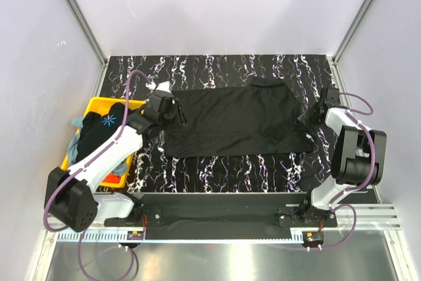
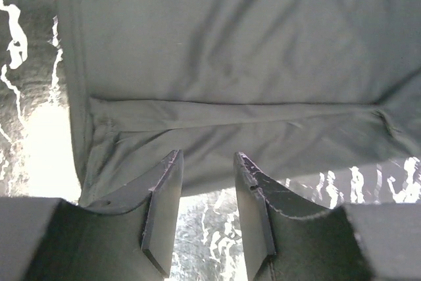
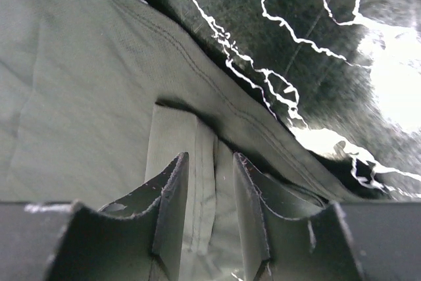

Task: Fold and stack the t-shirts
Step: Fold the tshirt

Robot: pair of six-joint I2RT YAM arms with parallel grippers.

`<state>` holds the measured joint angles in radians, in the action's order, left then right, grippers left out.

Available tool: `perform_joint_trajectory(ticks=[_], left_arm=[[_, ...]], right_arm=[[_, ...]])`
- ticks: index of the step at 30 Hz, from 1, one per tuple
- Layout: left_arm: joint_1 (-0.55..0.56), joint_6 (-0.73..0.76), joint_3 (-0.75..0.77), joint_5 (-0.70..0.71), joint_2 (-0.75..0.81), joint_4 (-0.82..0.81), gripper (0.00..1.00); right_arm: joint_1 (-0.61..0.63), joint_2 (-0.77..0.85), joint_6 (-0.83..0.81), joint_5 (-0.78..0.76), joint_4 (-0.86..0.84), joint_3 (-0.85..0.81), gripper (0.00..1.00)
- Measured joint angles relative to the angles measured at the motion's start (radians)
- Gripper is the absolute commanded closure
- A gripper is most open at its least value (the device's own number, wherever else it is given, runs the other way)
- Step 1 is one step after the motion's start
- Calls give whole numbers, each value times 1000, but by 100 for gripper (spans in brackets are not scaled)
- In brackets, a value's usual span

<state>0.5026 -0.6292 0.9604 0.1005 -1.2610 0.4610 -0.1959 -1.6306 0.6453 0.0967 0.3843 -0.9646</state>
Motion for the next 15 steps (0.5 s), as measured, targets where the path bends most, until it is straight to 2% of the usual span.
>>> perform_joint_trajectory(ticks=[6, 15], left_arm=[[0, 31, 0, -40, 59, 11, 58], [0, 47, 0, -27, 79, 16, 59]], right_arm=[[4, -44, 18, 3, -52, 2, 61], [6, -87, 26, 2, -87, 2, 66]])
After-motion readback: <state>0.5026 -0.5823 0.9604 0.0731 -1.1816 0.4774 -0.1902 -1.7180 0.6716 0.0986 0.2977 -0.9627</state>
